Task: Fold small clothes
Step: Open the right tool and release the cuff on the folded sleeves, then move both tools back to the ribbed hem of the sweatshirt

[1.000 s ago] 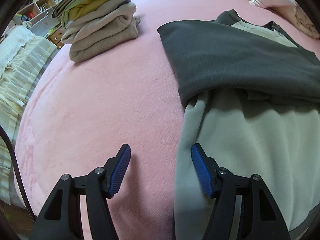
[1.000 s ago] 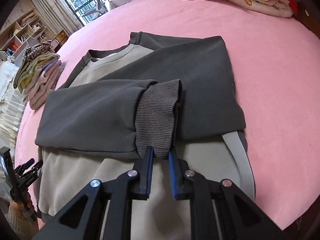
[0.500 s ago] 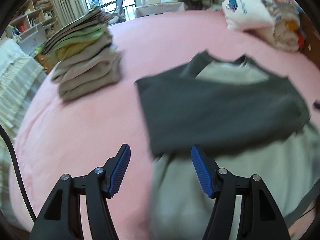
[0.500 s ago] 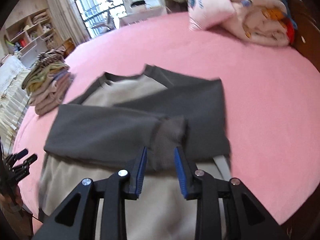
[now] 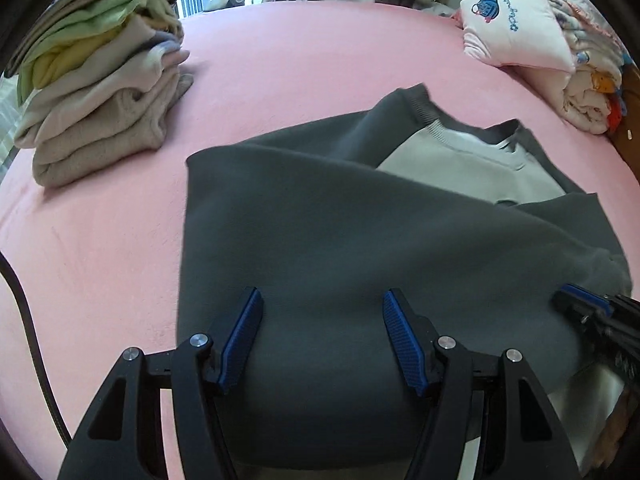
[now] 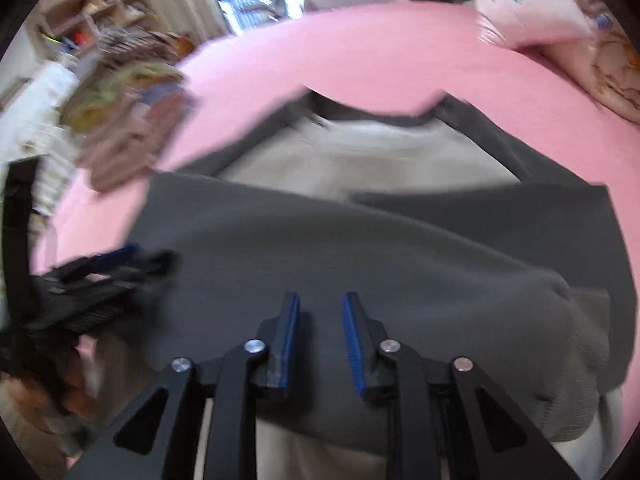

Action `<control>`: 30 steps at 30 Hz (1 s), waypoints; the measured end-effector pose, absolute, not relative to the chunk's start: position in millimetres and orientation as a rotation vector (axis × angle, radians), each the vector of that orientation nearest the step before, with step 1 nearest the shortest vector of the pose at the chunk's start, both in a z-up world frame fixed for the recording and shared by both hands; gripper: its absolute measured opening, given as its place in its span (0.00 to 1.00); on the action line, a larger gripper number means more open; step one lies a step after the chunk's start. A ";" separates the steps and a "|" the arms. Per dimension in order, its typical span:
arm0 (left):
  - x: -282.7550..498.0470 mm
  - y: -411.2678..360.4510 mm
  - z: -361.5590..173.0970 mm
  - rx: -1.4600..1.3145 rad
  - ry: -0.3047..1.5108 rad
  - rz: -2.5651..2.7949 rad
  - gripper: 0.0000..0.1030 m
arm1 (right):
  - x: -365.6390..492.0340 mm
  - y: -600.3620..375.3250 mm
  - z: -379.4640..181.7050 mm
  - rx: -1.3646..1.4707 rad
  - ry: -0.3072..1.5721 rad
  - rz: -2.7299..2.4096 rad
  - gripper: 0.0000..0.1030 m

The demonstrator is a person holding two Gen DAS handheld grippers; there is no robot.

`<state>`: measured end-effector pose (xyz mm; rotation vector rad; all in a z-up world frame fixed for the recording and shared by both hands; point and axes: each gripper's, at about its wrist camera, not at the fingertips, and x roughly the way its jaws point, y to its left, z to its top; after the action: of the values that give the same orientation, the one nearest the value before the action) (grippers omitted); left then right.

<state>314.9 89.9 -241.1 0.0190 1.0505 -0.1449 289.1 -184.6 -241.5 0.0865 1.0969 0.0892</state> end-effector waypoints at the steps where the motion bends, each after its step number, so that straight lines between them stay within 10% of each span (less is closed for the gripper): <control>1: 315.1 92.8 -243.0 0.022 1.050 -0.147 0.61 | 285.7 -202.7 -247.1 0.102 1.111 0.065 0.02; 30: 160.5 156.1 -106.3 -0.058 0.936 -0.031 0.64 | 125.9 -241.2 -98.6 0.128 0.858 0.006 0.02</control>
<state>160.5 156.1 -106.3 -0.0576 0.9362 -0.0310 125.9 -241.2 -98.6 0.1275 0.8576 0.0060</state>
